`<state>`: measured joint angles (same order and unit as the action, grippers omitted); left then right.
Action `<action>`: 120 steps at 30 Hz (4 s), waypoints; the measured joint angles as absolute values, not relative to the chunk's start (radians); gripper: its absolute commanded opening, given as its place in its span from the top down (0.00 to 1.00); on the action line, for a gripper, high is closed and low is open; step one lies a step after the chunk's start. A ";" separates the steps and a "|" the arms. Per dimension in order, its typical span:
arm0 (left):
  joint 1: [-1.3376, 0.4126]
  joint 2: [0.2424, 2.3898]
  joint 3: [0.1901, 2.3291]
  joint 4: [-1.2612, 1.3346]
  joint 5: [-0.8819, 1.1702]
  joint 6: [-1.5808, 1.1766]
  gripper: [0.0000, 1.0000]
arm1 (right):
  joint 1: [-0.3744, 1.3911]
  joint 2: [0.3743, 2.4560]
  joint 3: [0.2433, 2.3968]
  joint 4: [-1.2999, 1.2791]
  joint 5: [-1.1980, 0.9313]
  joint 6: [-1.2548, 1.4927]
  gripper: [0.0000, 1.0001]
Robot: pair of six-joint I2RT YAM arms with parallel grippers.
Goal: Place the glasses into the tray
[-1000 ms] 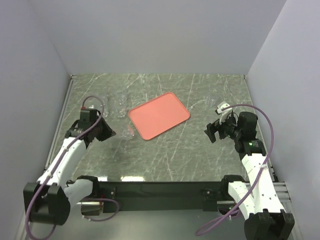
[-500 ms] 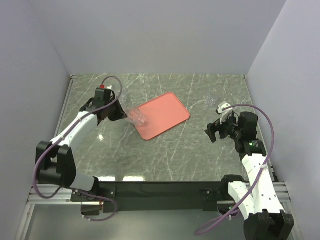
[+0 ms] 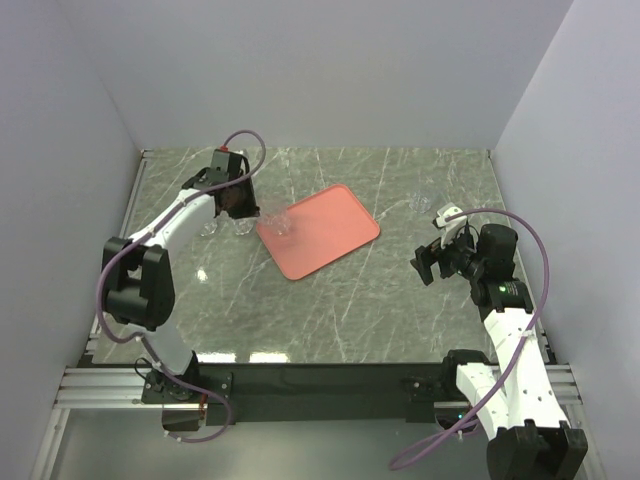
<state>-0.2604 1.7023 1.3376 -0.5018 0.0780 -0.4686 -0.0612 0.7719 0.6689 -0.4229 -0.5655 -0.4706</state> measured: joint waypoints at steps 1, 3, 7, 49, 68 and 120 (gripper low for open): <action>-0.261 1.718 1.349 -0.508 0.072 -0.461 0.99 | -0.062 0.771 0.669 -0.423 -0.566 -0.471 0.02; -0.262 1.745 1.362 -0.517 0.061 -0.451 0.99 | -0.064 0.770 0.669 -0.423 -0.566 -0.471 0.02; -0.262 1.772 1.370 -0.545 0.044 -0.434 0.98 | -0.066 0.769 0.669 -0.423 -0.566 -0.471 0.02; -0.249 1.131 1.032 -0.430 0.025 -0.348 0.14 | -0.152 0.863 0.679 -0.442 -0.553 -0.454 0.03; -0.241 0.671 0.699 -0.314 -0.218 -0.299 0.01 | -0.187 1.252 0.922 -0.497 -0.389 -0.321 0.19; -0.241 0.675 0.699 -0.294 -0.261 -0.297 0.02 | -0.192 1.480 1.036 -0.580 -0.431 -0.333 0.96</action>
